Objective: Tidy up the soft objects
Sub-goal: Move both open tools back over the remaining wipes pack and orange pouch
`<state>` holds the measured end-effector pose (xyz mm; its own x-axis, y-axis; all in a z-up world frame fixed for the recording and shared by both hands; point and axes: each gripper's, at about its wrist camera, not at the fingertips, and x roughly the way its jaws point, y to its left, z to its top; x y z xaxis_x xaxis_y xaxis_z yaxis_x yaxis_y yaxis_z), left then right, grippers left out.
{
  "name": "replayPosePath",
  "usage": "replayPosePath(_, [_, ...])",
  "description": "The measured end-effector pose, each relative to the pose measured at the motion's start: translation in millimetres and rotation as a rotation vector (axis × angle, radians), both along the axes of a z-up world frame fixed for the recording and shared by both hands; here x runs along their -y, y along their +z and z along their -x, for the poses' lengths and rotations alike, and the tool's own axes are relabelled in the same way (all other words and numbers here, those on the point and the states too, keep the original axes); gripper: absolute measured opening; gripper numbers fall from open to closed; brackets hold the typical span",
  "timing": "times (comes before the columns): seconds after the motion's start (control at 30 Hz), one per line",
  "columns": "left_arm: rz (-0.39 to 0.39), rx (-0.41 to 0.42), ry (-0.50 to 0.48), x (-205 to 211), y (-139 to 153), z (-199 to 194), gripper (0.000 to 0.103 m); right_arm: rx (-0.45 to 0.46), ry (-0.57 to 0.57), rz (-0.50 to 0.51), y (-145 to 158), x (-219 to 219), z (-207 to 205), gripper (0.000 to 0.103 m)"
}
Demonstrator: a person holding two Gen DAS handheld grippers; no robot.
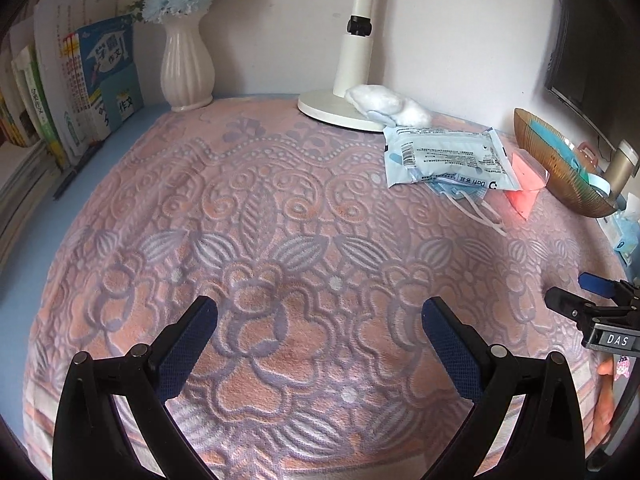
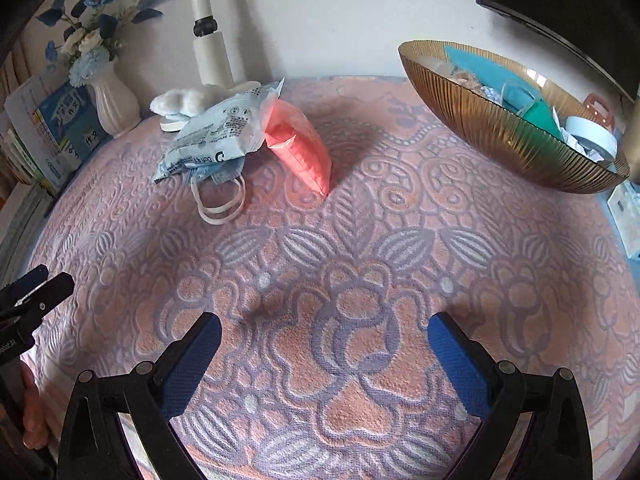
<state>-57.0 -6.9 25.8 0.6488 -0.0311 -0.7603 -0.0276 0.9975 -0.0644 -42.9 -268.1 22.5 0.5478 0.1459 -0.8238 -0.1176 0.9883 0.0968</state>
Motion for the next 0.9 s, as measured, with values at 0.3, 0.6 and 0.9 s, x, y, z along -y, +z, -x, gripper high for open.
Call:
replayPosePath(0.3, [0.012, -0.034, 0.006, -1.8, -5.9, -3.5, 0.102, -0.009, 0.008, 0.103, -5.8, -15.8, 0.0, 0.103])
replayPosePath(0.6, [0.019, -0.034, 0.004, -1.2, -7.0, -4.2, 0.102, -0.011, 0.009, 0.1, -6.1, -15.3, -1.1, 0.103])
replayPosePath(0.9, [0.024, -0.038, -0.002, -1.2, -7.7, -4.1, 0.102, -0.011, 0.009, 0.1, -5.8, -15.3, -1.1, 0.103])
